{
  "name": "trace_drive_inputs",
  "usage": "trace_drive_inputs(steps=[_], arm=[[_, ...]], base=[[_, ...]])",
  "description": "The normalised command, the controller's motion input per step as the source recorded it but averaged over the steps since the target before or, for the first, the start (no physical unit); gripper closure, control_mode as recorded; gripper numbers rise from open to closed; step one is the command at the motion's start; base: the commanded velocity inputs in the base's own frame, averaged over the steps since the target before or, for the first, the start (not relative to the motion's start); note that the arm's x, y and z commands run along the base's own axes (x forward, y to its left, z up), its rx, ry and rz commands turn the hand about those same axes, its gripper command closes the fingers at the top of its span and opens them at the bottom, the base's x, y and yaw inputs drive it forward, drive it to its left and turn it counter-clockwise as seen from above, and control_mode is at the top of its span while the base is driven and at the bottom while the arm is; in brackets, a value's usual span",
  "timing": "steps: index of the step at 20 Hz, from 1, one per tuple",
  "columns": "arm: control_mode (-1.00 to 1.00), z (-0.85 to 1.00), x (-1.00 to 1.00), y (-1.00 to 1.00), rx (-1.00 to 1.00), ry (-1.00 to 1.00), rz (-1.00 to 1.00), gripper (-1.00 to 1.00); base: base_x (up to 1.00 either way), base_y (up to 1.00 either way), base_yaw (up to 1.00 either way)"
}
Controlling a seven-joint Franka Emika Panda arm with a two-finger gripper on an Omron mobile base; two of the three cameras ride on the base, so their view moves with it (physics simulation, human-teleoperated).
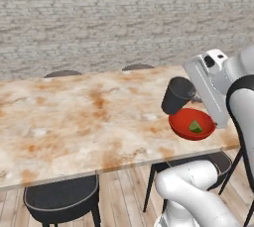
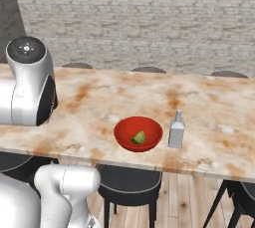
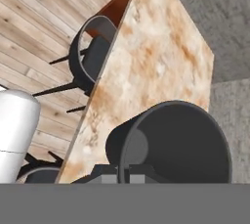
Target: There is a bowl on the dining counter. Grab a lemon wedge from the fridge and place it in the bowl. Then get the liquor bottle and glass cup from the cabinet and place them next to the bowl.
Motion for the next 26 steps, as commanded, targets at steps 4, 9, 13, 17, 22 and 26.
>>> trace_drive_inputs(steps=[4, 9, 13, 17, 22, 26], arm=[[-1.00, -0.42, 0.00, 0.03, 0.00, 0.09, 0.00, 1.00], [-1.00, -0.43, 0.00, -0.06, 0.00, 0.05, 0.01, 1.00], [-1.00, -0.34, 0.14, -0.24, 0.03, 0.08, 0.00, 1.00], [-1.00, -0.24, 0.20, -0.23, 0.05, 0.12, 0.00, 1.00], [-1.00, -0.21, 0.25, -0.21, 0.02, 0.08, 0.00, 1.00], [-1.00, -0.23, 0.38, -0.01, 0.00, 0.09, 0.00, 1.00]], base=[[0.00, 0.00, 0.00], [0.00, 0.00, 0.00], [0.00, 0.00, 0.00], [0.00, 0.00, 0.00], [0.00, 0.00, 0.00], [0.00, 0.00, 0.00]])
